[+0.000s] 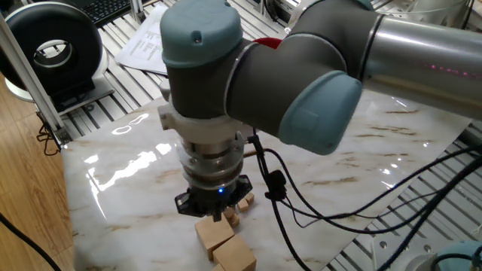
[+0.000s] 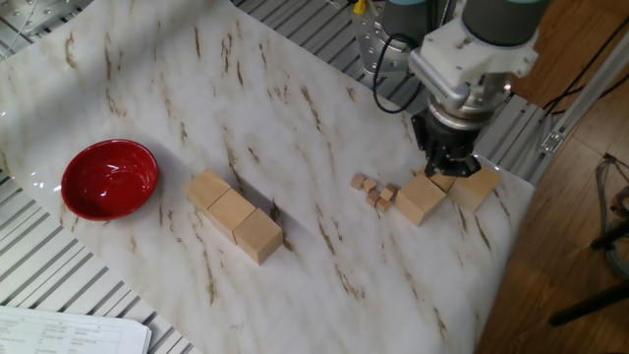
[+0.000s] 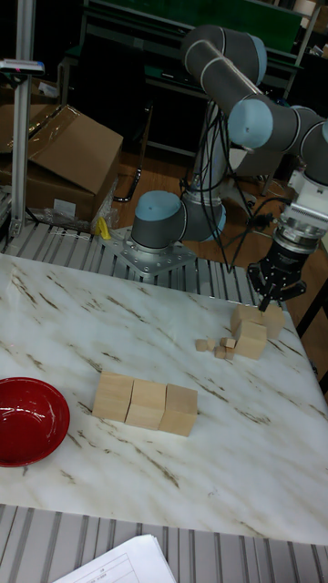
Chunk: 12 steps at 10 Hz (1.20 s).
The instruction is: Stack the blocks into a pyramid shape
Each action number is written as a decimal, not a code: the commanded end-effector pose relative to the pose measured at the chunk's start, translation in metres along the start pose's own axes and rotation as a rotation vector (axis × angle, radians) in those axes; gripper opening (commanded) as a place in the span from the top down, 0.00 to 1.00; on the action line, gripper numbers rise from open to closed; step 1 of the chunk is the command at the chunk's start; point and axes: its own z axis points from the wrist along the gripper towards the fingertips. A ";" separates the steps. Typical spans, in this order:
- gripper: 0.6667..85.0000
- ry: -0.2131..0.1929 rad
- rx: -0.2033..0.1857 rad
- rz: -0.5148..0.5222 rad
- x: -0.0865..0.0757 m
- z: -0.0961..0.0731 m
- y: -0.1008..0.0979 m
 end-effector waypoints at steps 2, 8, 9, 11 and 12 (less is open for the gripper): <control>0.99 -0.041 -0.086 0.055 0.000 0.029 0.000; 0.99 -0.053 -0.043 0.002 -0.004 0.048 0.004; 0.90 -0.056 -0.043 -0.011 -0.006 0.045 0.006; 0.80 -0.034 -0.049 -0.025 -0.005 0.041 0.007; 0.73 -0.026 -0.051 -0.052 -0.003 0.040 0.006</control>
